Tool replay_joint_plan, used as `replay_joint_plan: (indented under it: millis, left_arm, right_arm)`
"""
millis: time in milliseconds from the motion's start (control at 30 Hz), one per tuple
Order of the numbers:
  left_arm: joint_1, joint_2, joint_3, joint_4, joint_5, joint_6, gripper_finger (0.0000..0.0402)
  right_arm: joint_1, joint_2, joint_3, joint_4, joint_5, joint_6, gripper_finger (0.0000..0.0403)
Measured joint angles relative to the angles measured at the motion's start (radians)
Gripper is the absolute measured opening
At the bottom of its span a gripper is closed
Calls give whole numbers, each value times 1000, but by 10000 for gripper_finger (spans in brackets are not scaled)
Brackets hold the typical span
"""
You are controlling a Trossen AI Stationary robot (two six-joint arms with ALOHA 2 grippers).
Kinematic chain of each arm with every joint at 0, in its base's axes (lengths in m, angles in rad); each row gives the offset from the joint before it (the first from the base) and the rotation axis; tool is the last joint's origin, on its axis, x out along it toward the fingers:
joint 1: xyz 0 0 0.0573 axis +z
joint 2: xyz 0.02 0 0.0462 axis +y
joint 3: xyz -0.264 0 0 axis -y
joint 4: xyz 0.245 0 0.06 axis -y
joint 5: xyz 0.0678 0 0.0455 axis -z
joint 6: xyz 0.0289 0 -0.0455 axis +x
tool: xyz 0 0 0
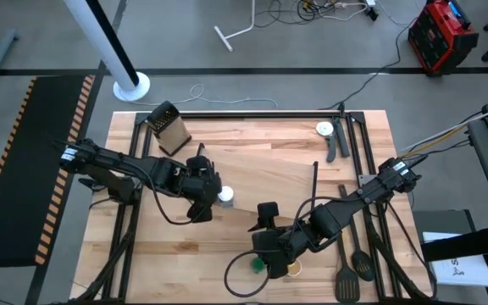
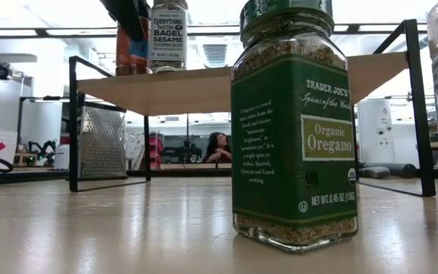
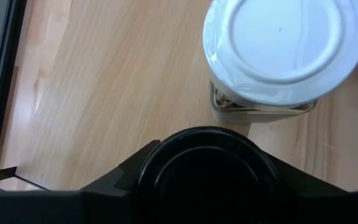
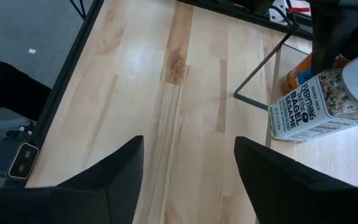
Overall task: Shelf spices
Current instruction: Remove the black seasoning bottle from the shelf
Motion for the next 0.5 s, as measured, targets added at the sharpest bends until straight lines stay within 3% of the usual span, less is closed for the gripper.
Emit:
replay_joint_plan:
  millis: [333,500]
  left_arm:
    - [-2,-4,60,-118,45,10,183]
    - [-20,-25,113,-120,158,-10,179]
  right_arm:
    - [0,0,0,-1,0,0,223]
    - [0,0,0,-2,0,0,226]
